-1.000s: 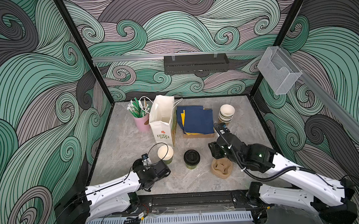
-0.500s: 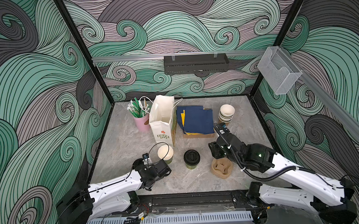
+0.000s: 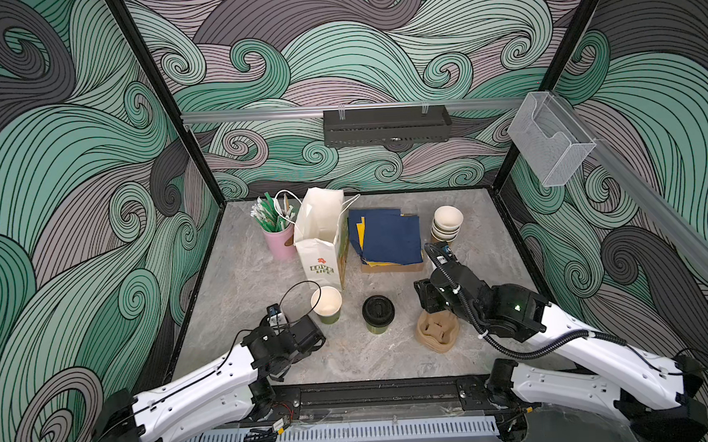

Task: Pack the takeout coffee
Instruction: 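Lift the black lid and carry it above the new green cup with the left gripper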

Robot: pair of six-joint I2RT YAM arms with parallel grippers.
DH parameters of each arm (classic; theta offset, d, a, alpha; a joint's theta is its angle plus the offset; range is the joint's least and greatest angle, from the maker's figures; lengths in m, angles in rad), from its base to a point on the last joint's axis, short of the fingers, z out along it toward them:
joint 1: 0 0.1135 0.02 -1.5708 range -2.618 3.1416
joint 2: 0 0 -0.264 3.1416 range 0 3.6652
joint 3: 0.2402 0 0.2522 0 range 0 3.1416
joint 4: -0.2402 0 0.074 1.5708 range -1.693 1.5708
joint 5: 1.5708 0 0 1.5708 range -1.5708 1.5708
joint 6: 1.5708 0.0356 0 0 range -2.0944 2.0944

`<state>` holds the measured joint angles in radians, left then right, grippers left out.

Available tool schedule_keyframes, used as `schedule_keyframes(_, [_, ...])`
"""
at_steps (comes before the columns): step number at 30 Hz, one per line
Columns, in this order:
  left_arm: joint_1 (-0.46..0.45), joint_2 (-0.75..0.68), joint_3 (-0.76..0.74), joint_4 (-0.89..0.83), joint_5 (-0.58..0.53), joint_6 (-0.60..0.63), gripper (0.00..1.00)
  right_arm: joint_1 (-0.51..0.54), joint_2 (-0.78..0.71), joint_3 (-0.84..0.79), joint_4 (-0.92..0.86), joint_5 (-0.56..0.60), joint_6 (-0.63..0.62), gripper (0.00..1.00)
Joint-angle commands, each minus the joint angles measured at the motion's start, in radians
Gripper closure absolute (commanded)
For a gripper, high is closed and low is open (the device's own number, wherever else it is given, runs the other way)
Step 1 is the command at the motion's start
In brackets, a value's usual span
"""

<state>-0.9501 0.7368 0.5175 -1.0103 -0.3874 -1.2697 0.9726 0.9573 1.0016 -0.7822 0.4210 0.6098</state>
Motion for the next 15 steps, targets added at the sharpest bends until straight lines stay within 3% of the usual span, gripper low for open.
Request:
schedule_keyframes(1, [0.004, -0.097, 0.07, -0.123, -0.004, 0.003, 0.37, -0.005, -0.008, -0.018, -0.011, 0.022, 0.007, 0.45])
schedule_keyframes(4, [0.004, -0.148, 0.166, -0.185, -0.053, 0.045, 0.38, -0.007, -0.011, -0.022, -0.012, 0.02, 0.009, 0.45])
schedule_keyframes(7, [0.005, -0.133, 0.265, -0.174, -0.096, 0.168, 0.38, -0.006, -0.015, -0.034, -0.004, 0.019, 0.011, 0.45])
schedule_keyframes(12, [0.005, -0.009, 0.378, 0.052, -0.087, 0.463, 0.36, -0.012, -0.016, -0.039, 0.018, 0.007, 0.005, 0.45])
schedule_keyframes(15, [0.015, 0.106, 0.418, 0.117, -0.055, 0.546, 0.36, -0.014, -0.017, -0.034, 0.019, 0.007, 0.002, 0.45])
